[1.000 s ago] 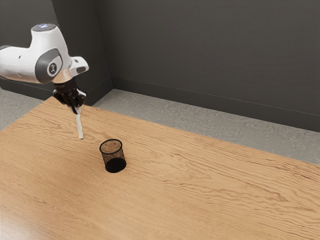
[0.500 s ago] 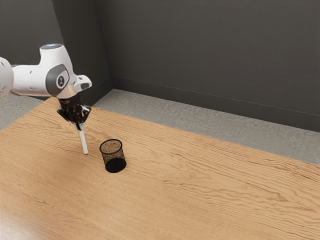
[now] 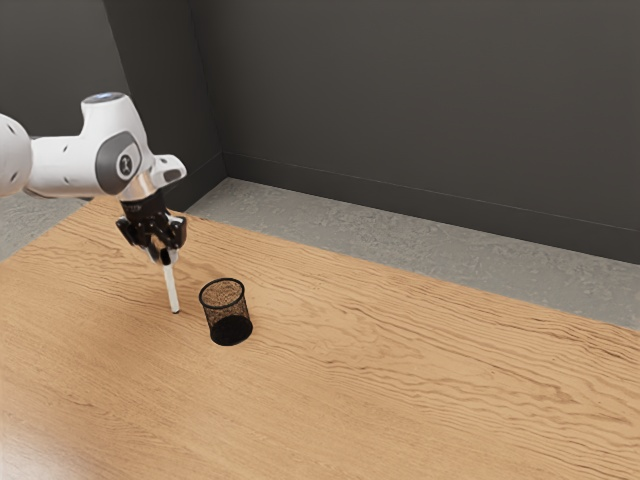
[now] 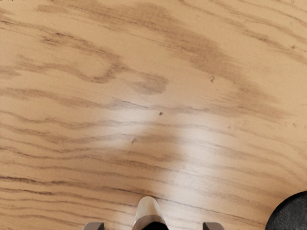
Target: Take the marker out of the pen holder and place it to the left of the pen holder.
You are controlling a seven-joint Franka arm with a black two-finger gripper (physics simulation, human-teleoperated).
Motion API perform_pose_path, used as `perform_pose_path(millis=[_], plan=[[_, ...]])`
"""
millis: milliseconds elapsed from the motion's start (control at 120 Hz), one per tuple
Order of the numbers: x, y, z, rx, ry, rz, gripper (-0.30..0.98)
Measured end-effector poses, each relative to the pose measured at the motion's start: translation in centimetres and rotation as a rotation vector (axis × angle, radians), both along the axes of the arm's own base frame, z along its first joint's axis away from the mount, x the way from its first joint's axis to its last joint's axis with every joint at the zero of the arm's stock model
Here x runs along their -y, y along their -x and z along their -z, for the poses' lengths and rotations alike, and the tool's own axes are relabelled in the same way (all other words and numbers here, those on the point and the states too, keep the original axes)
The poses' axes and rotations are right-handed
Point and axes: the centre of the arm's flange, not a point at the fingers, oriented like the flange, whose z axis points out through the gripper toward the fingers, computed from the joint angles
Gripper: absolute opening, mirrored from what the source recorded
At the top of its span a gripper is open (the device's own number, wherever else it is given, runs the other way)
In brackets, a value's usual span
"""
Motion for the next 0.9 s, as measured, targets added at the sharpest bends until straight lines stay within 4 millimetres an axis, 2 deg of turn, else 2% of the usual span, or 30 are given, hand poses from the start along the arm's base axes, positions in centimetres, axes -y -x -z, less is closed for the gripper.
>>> perform_pose_path(millis=[108,208,308,367,458,600,667,725,817,858,900], plan=[[0.0,0.1,-1.6,0.026,-0.001,0.010,0.43],[0.3,0.8,-5.1,0.073,-0.013,0.029,0.53],[2.0,2.2,-9.4,0.121,-0.020,0.073,0.59],[2.8,2.8,-10.4,0.124,-0.020,0.106,0.61],[2.9,3.9,-12.7,0.138,-0.026,0.136,0.64],[2.9,7.2,-19.7,0.172,-0.059,0.181,0.66],[2.3,8.3,-20.9,0.161,-0.060,0.184,0.67],[1.5,9.1,-22.9,0.161,-0.064,0.181,0.67],[1.0,9.8,-24.0,0.136,-0.057,0.184,0.68],[1.7,9.8,-24.8,0.128,-0.057,0.196,0.68],[4.0,9.2,-27.0,0.134,-0.073,0.235,0.68]])
